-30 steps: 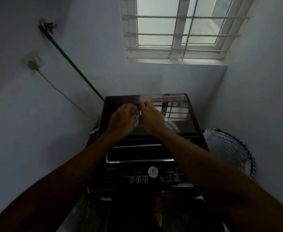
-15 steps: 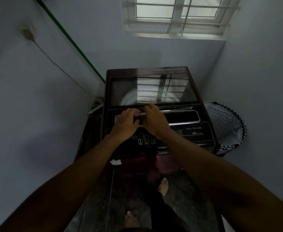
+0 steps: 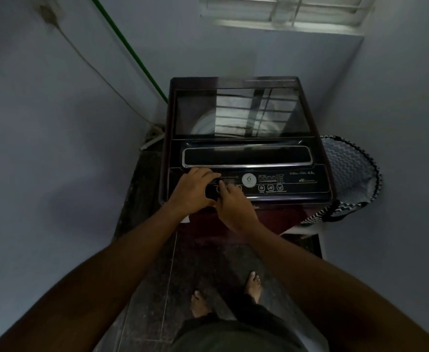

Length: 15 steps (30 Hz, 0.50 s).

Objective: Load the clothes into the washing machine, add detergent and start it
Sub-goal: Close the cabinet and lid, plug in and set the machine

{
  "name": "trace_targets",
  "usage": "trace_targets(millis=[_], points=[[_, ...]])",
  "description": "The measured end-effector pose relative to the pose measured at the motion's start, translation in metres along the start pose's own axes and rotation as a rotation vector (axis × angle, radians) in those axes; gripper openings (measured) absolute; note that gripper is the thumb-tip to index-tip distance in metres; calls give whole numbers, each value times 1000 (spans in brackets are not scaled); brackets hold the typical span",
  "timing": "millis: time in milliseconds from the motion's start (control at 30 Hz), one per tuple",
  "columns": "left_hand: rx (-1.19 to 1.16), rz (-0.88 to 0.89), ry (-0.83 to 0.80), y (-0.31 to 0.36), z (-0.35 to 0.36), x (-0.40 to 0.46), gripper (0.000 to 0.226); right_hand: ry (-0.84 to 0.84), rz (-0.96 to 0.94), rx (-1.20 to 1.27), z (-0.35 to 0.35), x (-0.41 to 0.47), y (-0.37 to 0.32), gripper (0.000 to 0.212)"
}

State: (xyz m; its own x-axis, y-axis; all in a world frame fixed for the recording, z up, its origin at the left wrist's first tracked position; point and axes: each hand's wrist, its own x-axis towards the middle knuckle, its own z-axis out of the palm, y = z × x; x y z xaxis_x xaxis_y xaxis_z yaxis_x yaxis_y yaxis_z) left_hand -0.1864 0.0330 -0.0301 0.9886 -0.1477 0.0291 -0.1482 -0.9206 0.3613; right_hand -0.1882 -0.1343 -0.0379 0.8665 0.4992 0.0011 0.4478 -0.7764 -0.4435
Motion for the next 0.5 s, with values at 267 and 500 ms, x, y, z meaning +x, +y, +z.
trace_targets(millis=[267, 500], points=[[232, 0, -13, 12, 5, 2, 93, -13, 29, -49, 19, -10, 5, 59], [299, -1, -73, 13, 3, 14, 87, -56, 29, -25, 22, -4, 2, 58]])
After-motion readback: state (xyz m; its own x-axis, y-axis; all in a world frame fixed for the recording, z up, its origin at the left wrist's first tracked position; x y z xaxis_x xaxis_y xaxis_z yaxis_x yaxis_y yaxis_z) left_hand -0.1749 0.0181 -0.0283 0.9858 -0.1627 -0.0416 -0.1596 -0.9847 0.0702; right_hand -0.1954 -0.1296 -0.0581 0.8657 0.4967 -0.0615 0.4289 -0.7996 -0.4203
